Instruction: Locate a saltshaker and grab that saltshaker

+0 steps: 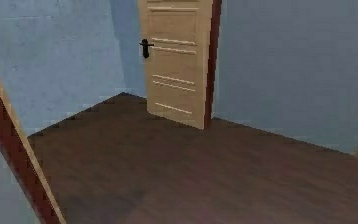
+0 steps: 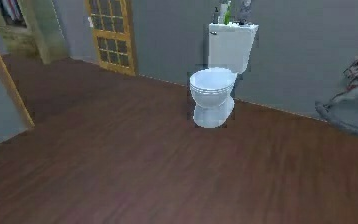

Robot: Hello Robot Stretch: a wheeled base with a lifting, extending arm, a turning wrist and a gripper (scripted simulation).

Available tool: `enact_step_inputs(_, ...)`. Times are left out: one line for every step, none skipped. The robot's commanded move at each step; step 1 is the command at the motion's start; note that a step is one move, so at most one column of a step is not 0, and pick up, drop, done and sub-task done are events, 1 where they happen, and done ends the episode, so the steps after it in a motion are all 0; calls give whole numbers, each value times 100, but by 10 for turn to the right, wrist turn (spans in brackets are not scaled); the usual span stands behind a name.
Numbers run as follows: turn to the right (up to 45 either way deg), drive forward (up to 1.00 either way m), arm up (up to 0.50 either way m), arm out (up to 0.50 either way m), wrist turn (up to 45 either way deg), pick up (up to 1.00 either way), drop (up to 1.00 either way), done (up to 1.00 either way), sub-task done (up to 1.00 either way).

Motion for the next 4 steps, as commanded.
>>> enact_step_inputs(60,0,0,0,0,0,0,0,0)
enact_step_inputs(0,60,0,0,0,0,0,0,0)
enact_step_inputs(-180,0,0,0,0,0,0,0,0)
enact_step_inputs(0,45,0,0,0,0,0,0,0)
